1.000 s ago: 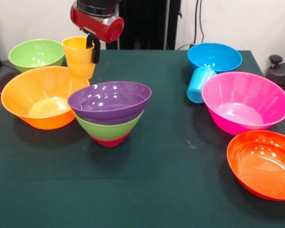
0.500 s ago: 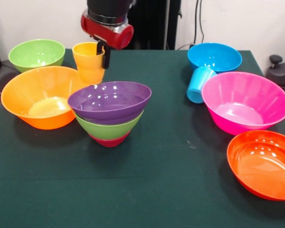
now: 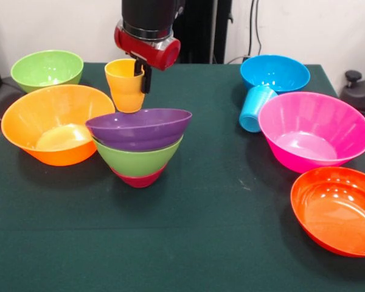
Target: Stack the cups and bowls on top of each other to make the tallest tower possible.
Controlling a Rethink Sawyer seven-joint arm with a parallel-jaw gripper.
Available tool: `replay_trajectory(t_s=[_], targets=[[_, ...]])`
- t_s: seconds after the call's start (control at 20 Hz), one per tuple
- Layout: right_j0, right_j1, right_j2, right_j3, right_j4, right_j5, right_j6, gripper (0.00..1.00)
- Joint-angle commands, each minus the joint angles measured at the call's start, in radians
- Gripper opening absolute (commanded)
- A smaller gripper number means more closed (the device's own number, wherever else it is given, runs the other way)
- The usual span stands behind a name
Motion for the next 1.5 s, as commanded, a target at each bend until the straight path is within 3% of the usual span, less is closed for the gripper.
replay_trajectory(t_s=[0.05, 0.35, 0.65, 0.9, 1.5], targets=[[0.029, 0.057, 0.058, -0.064, 0.029, -0.016, 0.052, 0.0], [0.038, 0.067, 0.052, -0.105, 0.031, 0.013, 0.047, 0.0], [0.058, 0.044, 0.032, -0.145, 0.04, 0.114, 0.037, 0.0], [0.036, 0.053, 0.049, -0.15, 0.049, 0.104, 0.005, 0.0], [0.057, 0.052, 0.037, -0.123, 0.063, 0.055, 0.035, 0.0]])
